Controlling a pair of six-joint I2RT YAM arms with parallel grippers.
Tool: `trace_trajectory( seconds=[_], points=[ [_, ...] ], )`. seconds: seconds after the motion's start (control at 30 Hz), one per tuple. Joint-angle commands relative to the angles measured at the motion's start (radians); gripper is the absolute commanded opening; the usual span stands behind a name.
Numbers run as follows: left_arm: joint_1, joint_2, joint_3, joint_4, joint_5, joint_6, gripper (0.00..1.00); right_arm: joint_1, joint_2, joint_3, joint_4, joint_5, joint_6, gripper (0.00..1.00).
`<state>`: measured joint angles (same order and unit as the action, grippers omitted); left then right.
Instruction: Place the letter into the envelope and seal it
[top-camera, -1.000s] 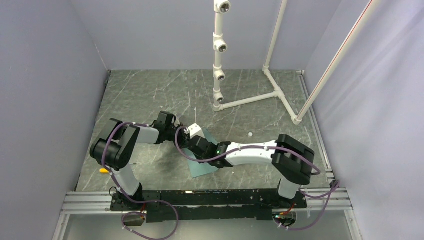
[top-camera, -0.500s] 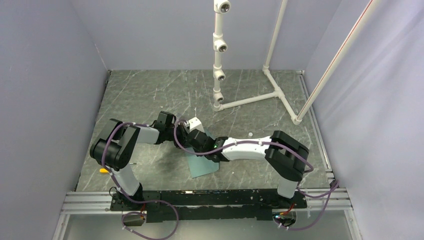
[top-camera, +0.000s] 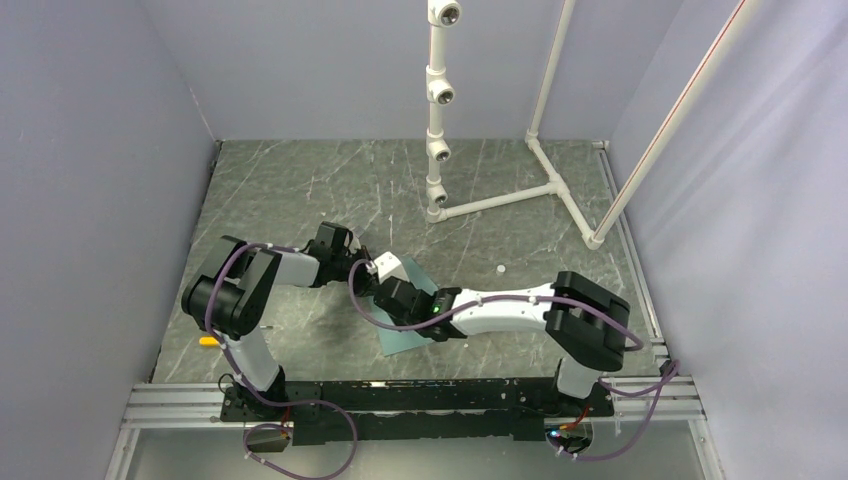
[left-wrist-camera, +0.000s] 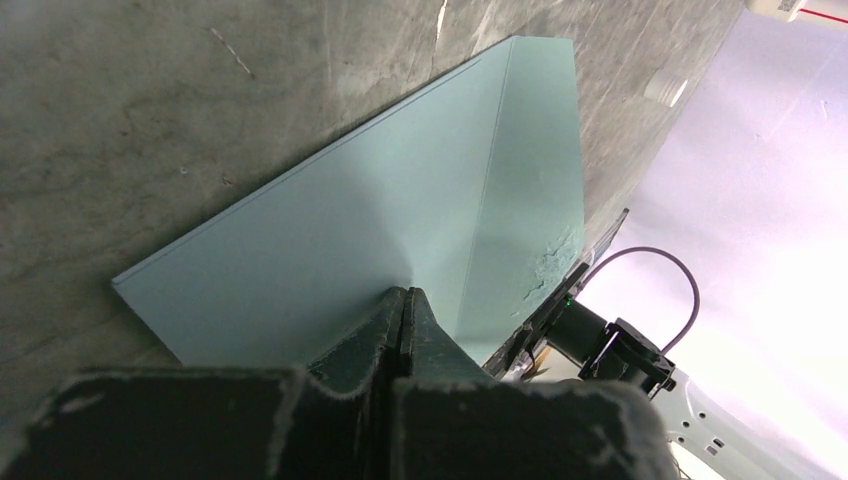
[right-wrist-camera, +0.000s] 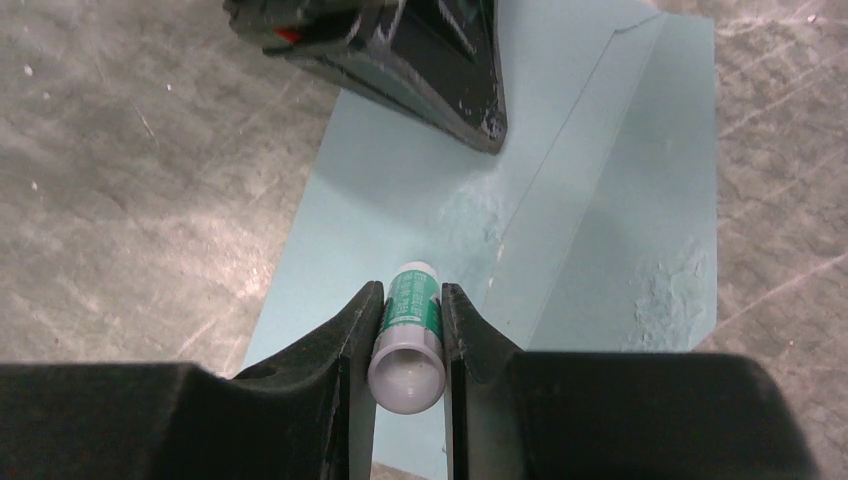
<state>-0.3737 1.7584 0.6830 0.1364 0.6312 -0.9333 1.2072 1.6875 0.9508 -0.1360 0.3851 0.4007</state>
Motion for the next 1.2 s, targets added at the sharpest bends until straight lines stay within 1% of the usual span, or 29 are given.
trace_trajectory(
  seconds=[0.0, 0.17, 0.33, 0.4, 0.47, 0.6, 0.67, 0.77, 0.87, 0.97, 1.0, 1.07, 1.17],
  points=[
    [-0.01, 0.068, -0.05, -0.182, -0.219, 0.073, 0.02, -0.04, 0.097, 0.033, -0.081, -0.004, 0.015, 0.0],
    [-0.01, 0.061, -0.043, -0.197, -0.216, 0.083, 0.03, -0.11, 0.094, 0.079, -0.09, 0.019, 0.016, 0.0],
    [-0.01, 0.061, -0.022, -0.211, -0.215, 0.093, 0.02, -0.138, -0.018, 0.124, -0.148, -0.028, 0.008, 0.0],
    [-0.009, 0.06, -0.005, -0.224, -0.213, 0.1, 0.02, -0.149, -0.096, 0.116, -0.159, -0.068, 0.007, 0.0],
    [-0.01, 0.054, 0.009, -0.23, -0.207, 0.105, 0.02, -0.184, -0.185, 0.079, -0.15, -0.139, 0.03, 0.0],
    [-0.01, 0.022, 0.037, -0.229, -0.176, 0.114, 0.03, -0.314, -0.358, -0.036, -0.104, -0.312, 0.103, 0.0],
    [-0.01, -0.006, 0.055, -0.236, -0.157, 0.114, 0.08, -0.373, -0.42, -0.089, -0.092, -0.357, 0.14, 0.0],
    [-0.01, -0.056, 0.089, -0.266, -0.142, 0.123, 0.22, -0.461, -0.473, -0.145, -0.085, -0.435, 0.188, 0.0],
    [-0.01, -0.116, 0.13, -0.323, -0.143, 0.141, 0.32, -0.539, -0.483, -0.169, -0.067, -0.499, 0.249, 0.0],
    [-0.009, -0.176, 0.18, -0.412, -0.185, 0.152, 0.43, -0.624, -0.462, -0.184, -0.026, -0.588, 0.321, 0.0],
    [-0.006, -0.197, 0.206, -0.455, -0.212, 0.162, 0.45, -0.655, -0.446, -0.192, 0.002, -0.643, 0.346, 0.0],
    [-0.002, -0.221, 0.259, -0.55, -0.276, 0.194, 0.49, -0.733, -0.405, -0.205, 0.069, -0.733, 0.405, 0.0],
    [0.006, -0.258, 0.304, -0.616, -0.334, 0.22, 0.53, -0.815, -0.309, -0.209, 0.171, -0.858, 0.494, 0.0]
  ],
)
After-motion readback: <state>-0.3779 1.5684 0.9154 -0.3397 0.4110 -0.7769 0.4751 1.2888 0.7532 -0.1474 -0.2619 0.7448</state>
